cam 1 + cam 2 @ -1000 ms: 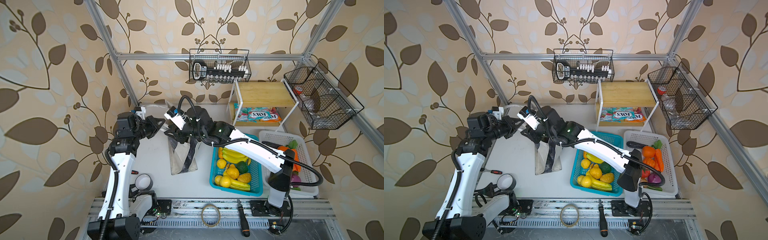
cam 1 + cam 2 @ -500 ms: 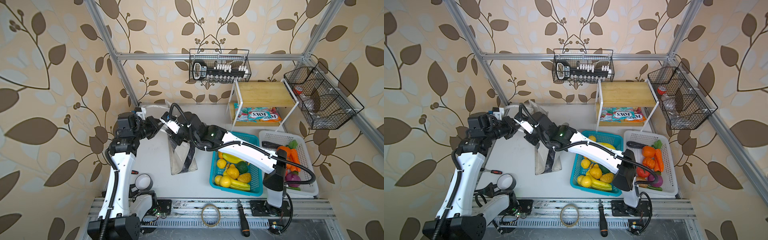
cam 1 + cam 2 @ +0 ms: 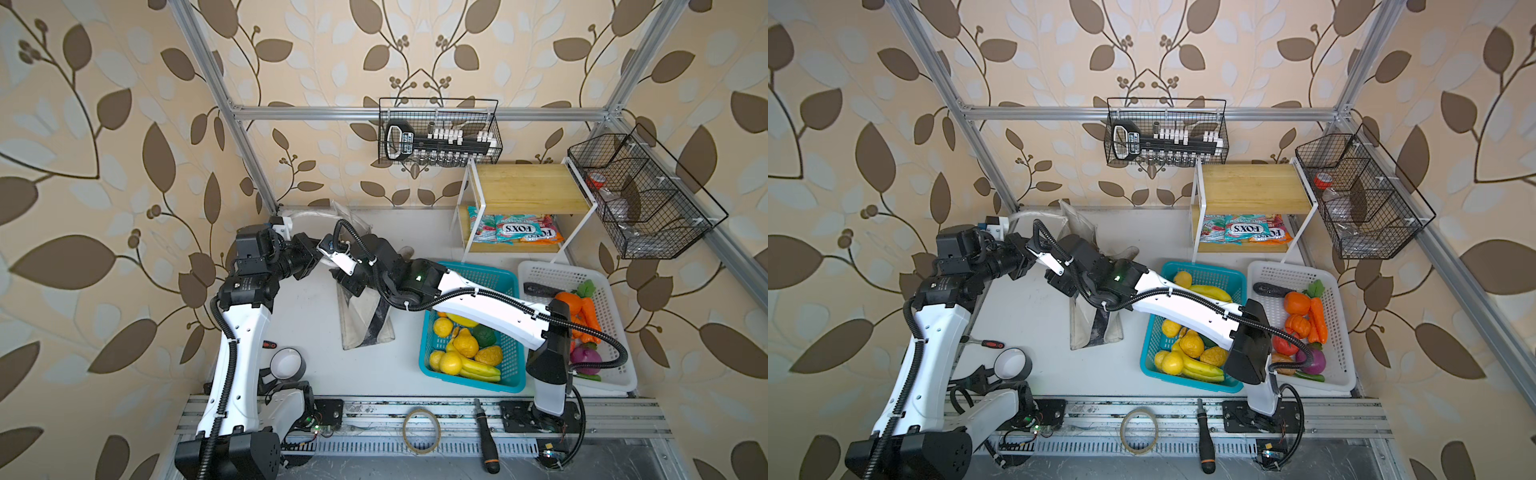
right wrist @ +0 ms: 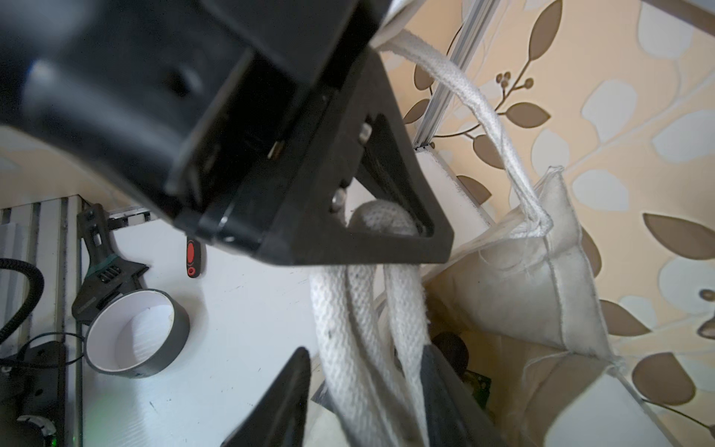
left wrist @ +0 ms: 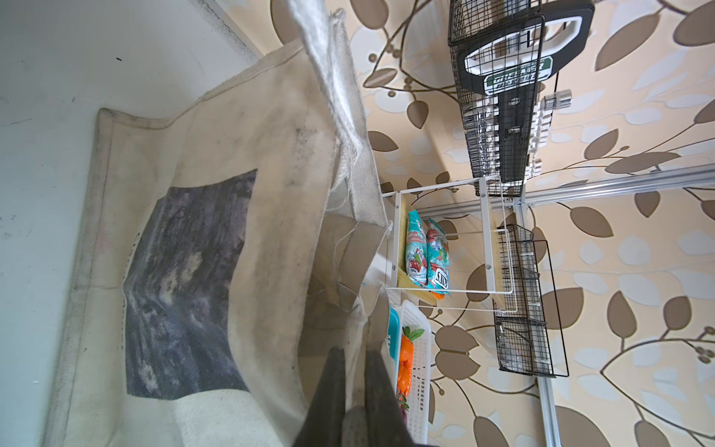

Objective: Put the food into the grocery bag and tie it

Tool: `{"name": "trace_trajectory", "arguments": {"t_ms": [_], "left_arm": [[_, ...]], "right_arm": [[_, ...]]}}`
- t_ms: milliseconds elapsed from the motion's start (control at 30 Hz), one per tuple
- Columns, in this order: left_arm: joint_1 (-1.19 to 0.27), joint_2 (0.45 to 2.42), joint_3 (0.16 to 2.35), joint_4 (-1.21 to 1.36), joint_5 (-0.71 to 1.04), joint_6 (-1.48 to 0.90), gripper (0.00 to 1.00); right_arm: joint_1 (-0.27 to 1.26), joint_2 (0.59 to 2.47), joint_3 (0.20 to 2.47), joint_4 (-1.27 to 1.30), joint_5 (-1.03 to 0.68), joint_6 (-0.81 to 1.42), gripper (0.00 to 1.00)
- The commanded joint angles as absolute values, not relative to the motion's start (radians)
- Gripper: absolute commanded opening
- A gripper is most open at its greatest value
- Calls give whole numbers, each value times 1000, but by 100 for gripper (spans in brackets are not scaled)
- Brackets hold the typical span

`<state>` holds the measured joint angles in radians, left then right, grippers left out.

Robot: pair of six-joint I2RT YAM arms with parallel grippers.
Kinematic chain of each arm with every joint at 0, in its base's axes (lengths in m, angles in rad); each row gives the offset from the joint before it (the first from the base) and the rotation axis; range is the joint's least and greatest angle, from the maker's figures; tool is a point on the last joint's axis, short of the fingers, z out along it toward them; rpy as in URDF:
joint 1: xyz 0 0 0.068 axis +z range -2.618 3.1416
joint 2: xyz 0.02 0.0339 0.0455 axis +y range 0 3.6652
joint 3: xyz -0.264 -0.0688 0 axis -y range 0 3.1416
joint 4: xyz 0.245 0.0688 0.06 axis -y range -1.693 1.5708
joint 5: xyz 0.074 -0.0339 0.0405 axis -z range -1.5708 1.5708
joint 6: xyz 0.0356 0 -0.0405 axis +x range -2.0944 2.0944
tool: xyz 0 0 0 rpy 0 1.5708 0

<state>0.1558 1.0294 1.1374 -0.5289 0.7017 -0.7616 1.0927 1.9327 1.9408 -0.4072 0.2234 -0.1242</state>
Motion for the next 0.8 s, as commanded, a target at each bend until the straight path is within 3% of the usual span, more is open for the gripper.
{"name": "trace_trajectory", "arguments": {"t_ms": [0, 100, 233, 433, 600, 633, 700, 767], "left_arm": [[144, 1006, 1167, -540, 724, -745, 0], [144, 1006, 1161, -530, 733, -754, 0], [144, 1005, 1170, -533, 737, -756, 0], [144, 1003, 1168, -543, 742, -749, 0], [144, 1003, 1161, -546, 746, -740, 0], [144, 1002, 1160, -543, 744, -737, 2], [144, 996, 1142, -507, 746, -738, 19], [144, 985, 1114, -447, 758, -746, 26]], "right_arm": [[1056, 1910, 1923, -398, 160, -92, 30], [1022, 1886, 1897, -368, 85, -46, 18], [1018, 1955, 1989, -463, 121, -83, 27], [989, 1956, 1972, -403, 65, -27, 24], [938, 1981, 1996, -410, -105, 19, 0], [927, 1976, 1983, -393, -156, 39, 0], [904, 1963, 1945, -340, -278, 85, 0], [879, 1972, 1937, -307, -367, 133, 0]]}}
